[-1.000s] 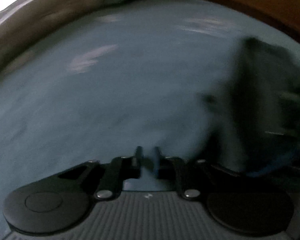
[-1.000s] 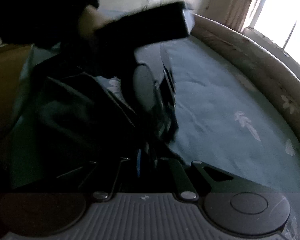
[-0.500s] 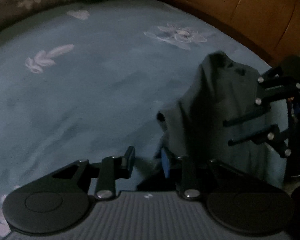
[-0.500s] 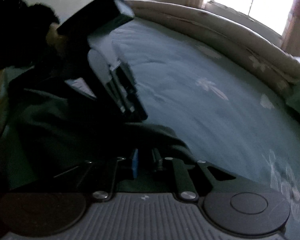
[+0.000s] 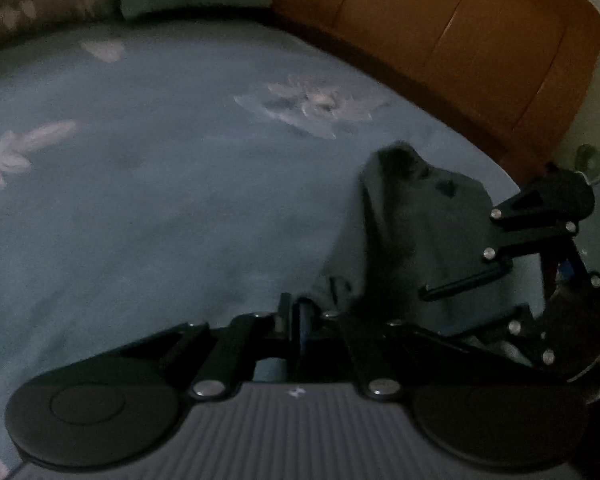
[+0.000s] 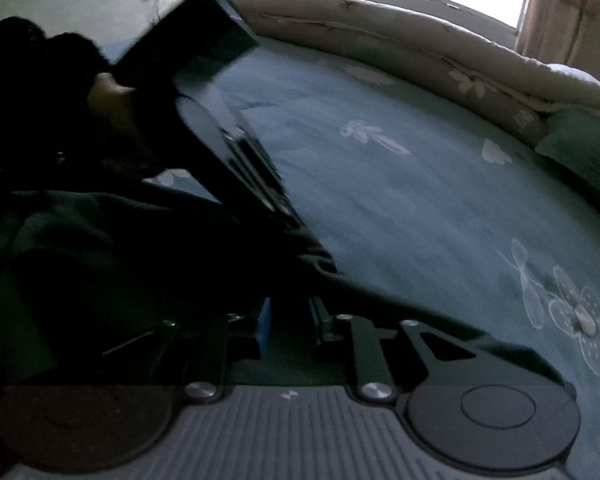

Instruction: Fold clothes

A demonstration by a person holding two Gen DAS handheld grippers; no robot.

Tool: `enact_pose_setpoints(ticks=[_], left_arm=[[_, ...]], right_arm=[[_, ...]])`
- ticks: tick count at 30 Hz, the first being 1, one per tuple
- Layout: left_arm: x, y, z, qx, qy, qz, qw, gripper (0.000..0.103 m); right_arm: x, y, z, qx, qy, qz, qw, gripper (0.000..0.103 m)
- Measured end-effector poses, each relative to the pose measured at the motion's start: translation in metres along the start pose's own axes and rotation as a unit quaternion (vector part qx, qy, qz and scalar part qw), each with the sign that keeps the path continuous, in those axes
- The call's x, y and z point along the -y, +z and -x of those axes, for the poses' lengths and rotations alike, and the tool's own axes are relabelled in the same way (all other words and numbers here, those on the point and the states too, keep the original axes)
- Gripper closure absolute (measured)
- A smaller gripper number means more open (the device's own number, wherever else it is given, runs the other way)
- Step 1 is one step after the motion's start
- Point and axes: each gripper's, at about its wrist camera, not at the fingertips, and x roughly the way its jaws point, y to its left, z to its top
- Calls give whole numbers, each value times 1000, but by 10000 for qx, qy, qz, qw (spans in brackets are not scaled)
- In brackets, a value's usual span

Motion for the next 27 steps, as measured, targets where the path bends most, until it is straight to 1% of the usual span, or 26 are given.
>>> enact_pose_setpoints(ticks=[3, 4, 5, 6, 7, 8, 9, 10, 11, 12, 14, 15, 16, 17, 18, 19, 20, 21, 22, 23, 24, 26, 27], left_arm=[[-6, -2, 16, 356, 367, 203, 9985, 101], [-8, -1, 18, 404, 454, 224, 9979, 100], [-9, 1, 19, 401, 537, 210, 9975, 99], [-10, 2, 20, 392, 686, 207, 9967, 93], [-12, 2, 21, 379, 880, 211, 9952, 96], [-17, 2, 23, 334, 1021, 279, 9938, 96], [-25, 3, 28, 295, 1047, 468, 9930, 96], [-30, 3, 36, 371, 1072, 688, 9912, 96], [-31, 2, 47, 502, 1073, 813, 9896, 98], [-27, 2, 59, 632, 954, 834, 9899, 98], [-13, 2, 75, 843, 570, 753, 9920, 95], [-6, -1, 75, 805, 335, 731, 9935, 89], [1, -5, 70, 686, 94, 729, 9949, 84], [8, -8, 66, 567, -147, 727, 9956, 83], [12, -14, 59, 406, -291, 739, 9960, 83], [13, -21, 51, 219, -168, 723, 9970, 81], [13, -28, 42, 33, 91, 681, 9976, 80], [9, -34, 38, -85, 355, 787, 9962, 85], [1, -39, 36, -156, 620, 992, 9930, 87], [-7, -41, 40, -82, 734, 1248, 9894, 87], [-13, -42, 51, 78, 756, 1474, 9862, 87], [-11, -42, 74, 331, 692, 1578, 9845, 84], [-8, -42, 83, 443, 601, 1586, 9845, 79]], right_arm=[[6, -5, -1, -28, -53, -137, 9999, 79], [8, -5, -3, -36, -76, -171, 9998, 79], [10, -6, -4, -45, -98, -205, 9997, 79], [12, -6, -5, -56, -121, -239, 9996, 79], [12, -7, -7, -80, -150, -269, 9995, 79], [13, -7, -8, -103, -179, -297, 9993, 79], [14, -8, -8, -130, -212, -319, 9992, 79], [16, -9, -8, -157, -244, -347, 9990, 79], [18, -10, -8, -154, -272, -379, 9988, 78], [20, -11, -7, -151, -293, -415, 9986, 78], [25, -15, -6, -159, -283, -563, 9979, 76], [28, -17, -5, -165, -287, -645, 9974, 76], [31, -19, -5, -174, -289, -734, 9967, 76], [35, -21, -6, -190, -281, -859, 9957, 76], [41, -21, -9, -201, -278, -989, 9945, 76], [47, -22, -12, -212, -275, -1113, 9932, 76], [50, -23, -11, -220, -275, -1200, 9921, 76], [53, -25, -11, -232, -280, -1279, 9911, 76], [55, -27, -9, -259, -308, -1309, 9906, 75], [56, -29, -8, -294, -345, -1337, 9900, 75], [59, -33, -5, -371, -429, -1352, 9892, 74], [63, -42, 0, -541, -591, -1399, 9869, 74], [67, -47, 3, -601, -665, -1442, 9855, 74]])
